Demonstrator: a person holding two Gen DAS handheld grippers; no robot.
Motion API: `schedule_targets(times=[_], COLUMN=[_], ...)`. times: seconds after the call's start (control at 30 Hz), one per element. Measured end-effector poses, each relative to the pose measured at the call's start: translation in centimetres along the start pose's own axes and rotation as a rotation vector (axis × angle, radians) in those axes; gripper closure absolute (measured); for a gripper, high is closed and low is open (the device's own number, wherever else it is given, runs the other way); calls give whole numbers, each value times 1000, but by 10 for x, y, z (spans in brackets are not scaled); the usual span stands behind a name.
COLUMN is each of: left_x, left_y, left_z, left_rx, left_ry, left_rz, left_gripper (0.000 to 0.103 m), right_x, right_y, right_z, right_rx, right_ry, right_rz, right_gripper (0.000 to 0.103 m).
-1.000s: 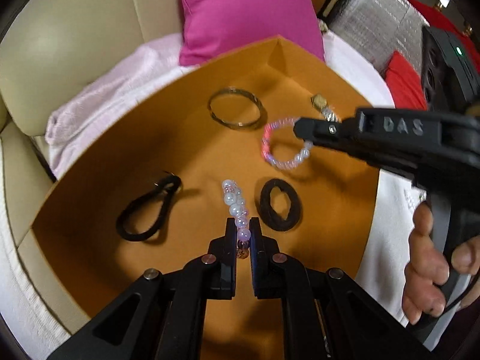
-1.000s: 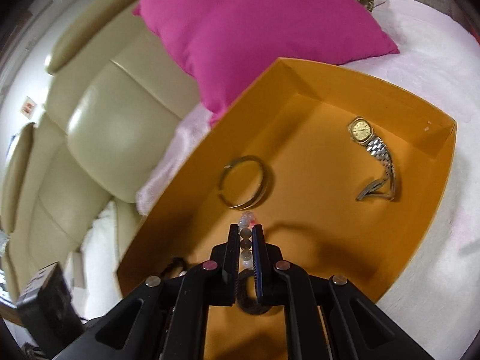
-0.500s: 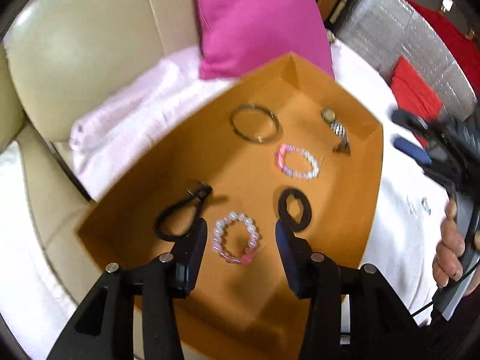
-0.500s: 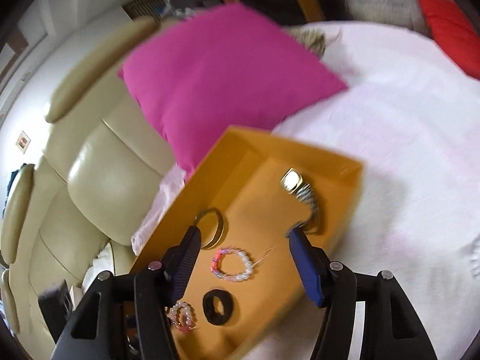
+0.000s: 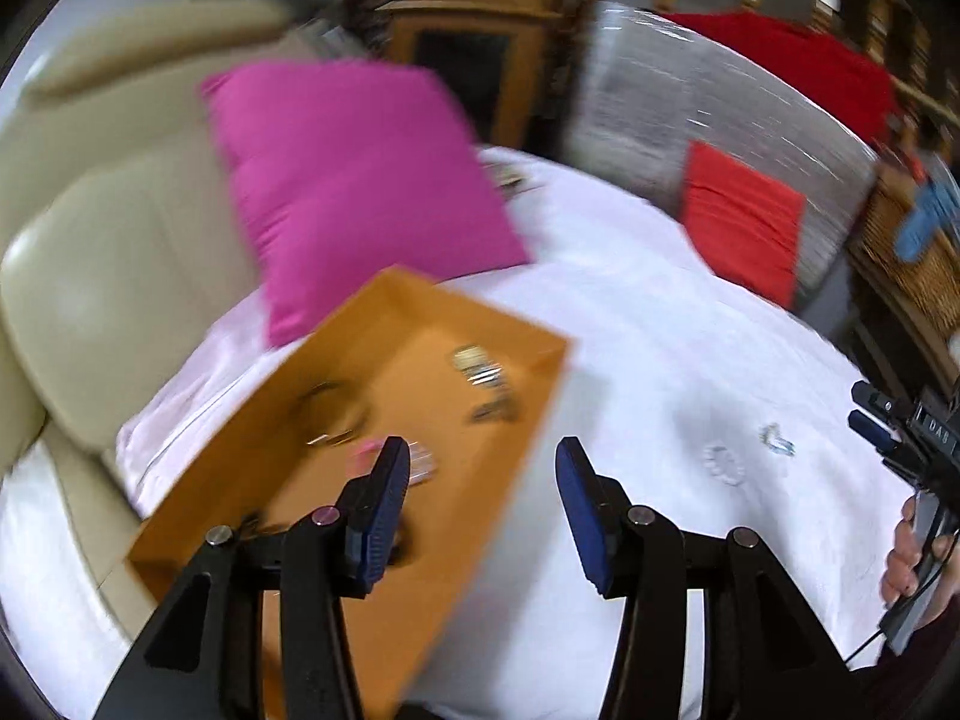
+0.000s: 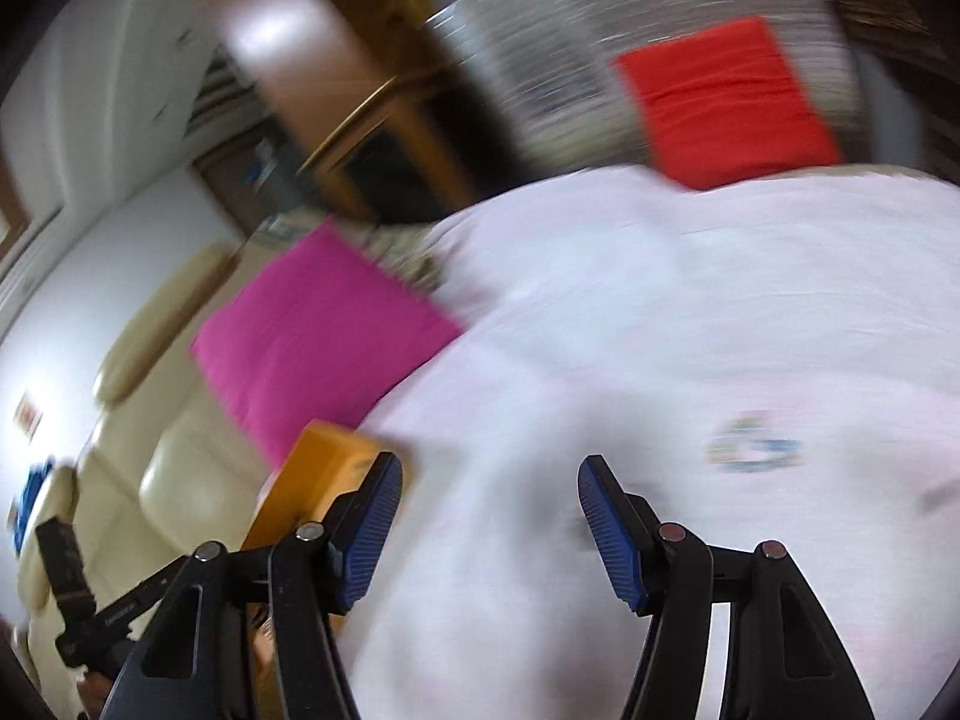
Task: Organize jewelry
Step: 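Move both tools back over the white and multicolour bead bracelets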
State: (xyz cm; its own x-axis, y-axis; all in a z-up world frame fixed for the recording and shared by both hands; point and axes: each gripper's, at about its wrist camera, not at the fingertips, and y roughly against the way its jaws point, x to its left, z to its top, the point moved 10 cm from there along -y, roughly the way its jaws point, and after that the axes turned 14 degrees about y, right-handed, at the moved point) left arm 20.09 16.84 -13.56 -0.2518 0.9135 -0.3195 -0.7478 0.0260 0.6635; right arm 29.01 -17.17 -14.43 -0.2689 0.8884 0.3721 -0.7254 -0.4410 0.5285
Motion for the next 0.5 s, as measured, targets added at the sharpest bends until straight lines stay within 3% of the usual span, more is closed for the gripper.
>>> schedule_targets(times=[0.2, 0.33, 0.43, 0.5], left_x=[-101, -135, -151, -157], left_y=[-33, -72, -103, -120], left_z=[-31, -55, -78, -90], left_rx=[-35, -21, -27, 17], left_ry=[-143, -173, -208, -235], left_rz=[-23, 13, 45, 67], left_gripper=[44, 44, 44, 44], right_x=[-94, -128, -133, -138], right_y=[35, 33, 29, 30], right_z=[-20, -37, -41, -45], right_rx=[-20, 40, 69, 78], right_ry=[-133, -229, -235, -224], right_rz=[-98, -107, -106, -107], right_gripper=[38, 39, 39, 39])
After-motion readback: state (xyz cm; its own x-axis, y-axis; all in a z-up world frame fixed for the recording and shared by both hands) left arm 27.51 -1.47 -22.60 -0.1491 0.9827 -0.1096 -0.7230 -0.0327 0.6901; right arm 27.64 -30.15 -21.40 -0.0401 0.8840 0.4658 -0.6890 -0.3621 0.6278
